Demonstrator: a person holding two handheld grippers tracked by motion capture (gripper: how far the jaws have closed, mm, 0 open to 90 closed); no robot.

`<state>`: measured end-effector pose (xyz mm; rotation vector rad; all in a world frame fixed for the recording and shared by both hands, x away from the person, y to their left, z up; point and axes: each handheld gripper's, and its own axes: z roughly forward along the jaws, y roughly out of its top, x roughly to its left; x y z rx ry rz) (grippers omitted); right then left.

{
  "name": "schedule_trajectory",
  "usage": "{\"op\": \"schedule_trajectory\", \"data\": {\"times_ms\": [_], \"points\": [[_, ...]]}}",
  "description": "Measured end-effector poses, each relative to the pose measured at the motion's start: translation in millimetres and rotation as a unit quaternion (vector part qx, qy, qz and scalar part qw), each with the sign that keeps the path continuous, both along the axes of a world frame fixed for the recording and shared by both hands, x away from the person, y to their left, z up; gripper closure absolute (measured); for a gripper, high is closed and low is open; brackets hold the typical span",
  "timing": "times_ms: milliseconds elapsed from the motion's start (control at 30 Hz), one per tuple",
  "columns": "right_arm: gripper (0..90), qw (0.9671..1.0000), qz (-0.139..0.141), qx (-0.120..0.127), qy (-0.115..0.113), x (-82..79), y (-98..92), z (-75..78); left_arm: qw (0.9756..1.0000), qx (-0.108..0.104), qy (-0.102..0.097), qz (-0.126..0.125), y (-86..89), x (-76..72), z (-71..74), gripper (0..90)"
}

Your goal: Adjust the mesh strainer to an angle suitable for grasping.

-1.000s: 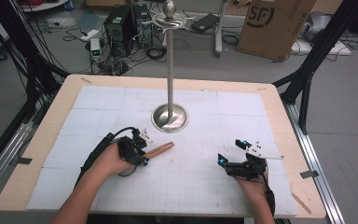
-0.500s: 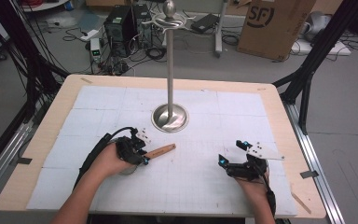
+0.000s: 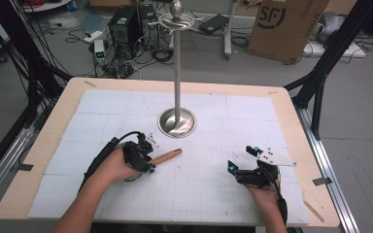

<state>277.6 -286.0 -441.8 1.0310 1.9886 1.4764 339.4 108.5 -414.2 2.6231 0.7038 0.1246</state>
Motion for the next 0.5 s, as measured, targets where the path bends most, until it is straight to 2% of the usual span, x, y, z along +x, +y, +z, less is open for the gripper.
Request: {"op": "schedule_trajectory", "data": {"times_ms": [267, 500], "points": [[5.8, 1.0000, -0.002, 0.000, -0.002, -0.3, -0.7, 0.3, 0.9993, 0.036, 0.012, -0.007, -7.0, 3.4, 3.2, 61.2], [5.8, 1.0000, -0.003, 0.001, 0.001, -0.5, -2.2, -0.1, 0.9985, 0.045, 0.029, -0.007, -8.7, 9.1, 3.7, 63.7]]}}
